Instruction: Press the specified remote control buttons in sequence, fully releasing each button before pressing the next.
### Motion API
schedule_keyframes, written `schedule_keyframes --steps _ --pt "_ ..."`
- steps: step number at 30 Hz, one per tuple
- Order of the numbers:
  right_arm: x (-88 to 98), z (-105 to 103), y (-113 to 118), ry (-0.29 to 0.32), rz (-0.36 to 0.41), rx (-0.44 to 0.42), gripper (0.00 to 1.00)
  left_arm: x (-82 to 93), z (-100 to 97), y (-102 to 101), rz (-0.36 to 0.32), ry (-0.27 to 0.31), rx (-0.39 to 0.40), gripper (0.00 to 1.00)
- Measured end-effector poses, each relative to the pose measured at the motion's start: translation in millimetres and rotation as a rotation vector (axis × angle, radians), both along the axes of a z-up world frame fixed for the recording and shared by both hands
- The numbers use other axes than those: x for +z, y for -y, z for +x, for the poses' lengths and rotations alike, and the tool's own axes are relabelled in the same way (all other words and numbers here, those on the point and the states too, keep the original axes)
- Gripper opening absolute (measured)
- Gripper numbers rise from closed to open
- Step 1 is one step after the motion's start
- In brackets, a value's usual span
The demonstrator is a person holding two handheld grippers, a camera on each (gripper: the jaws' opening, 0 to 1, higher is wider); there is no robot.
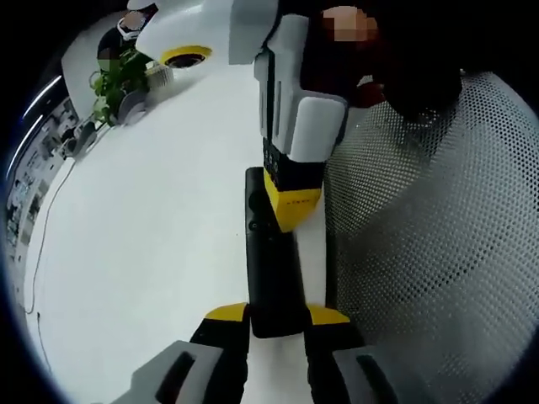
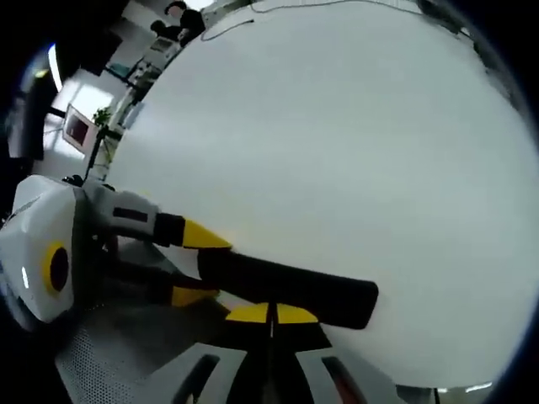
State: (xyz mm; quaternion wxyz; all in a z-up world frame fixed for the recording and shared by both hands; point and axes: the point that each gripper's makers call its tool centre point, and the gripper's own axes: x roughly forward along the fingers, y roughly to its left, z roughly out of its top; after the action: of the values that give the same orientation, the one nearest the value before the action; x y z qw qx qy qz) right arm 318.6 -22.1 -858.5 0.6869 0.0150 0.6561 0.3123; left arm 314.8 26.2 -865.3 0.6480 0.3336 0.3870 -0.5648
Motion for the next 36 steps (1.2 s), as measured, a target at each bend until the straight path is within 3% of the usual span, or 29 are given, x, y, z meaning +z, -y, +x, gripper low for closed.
schedule_keyframes --steps 4,7,13,22,23,24,26,36 --pt "1.4 2.3 -2.4 -0.022 0.04 -0.036 0.0 0.1 0.6 -0.2 -0.011 0.006 -0.002 0.25" --pt "9.3 8.0 -9.3 -0.02 0.114 -0.078 0.0 0.1 1.1 0.1 -0.009 0.001 -0.011 0.25" --pt "11.8 12.0 -16.1 -0.009 0.184 -0.111 0.0 0.1 0.4 0.9 -0.009 0.0 -0.015 0.25" --pt "5.4 6.2 -16.1 -0.001 0.139 -0.06 0.0 0.0 -0.5 0.4 -0.005 -0.004 -0.016 0.25" --pt "5.3 6.0 -16.2 0.009 0.133 -0.051 0.0 0.0 -0.6 0.4 -0.005 -0.005 -0.013 0.25" --pt "2.5 10.8 -15.9 0.061 0.118 -0.032 0.0 0.1 -0.6 0.5 -0.006 -0.005 -0.012 0.25" --pt "4.0 7.9 -17.2 0.037 0.11 -0.033 0.0 0.3 -0.3 1.0 -0.005 -0.004 -0.01 0.25" --pt "3.3 9.2 -15.9 0.038 0.091 -0.057 0.0 0.3 -0.3 1.3 -0.001 -0.003 -0.009 0.25"
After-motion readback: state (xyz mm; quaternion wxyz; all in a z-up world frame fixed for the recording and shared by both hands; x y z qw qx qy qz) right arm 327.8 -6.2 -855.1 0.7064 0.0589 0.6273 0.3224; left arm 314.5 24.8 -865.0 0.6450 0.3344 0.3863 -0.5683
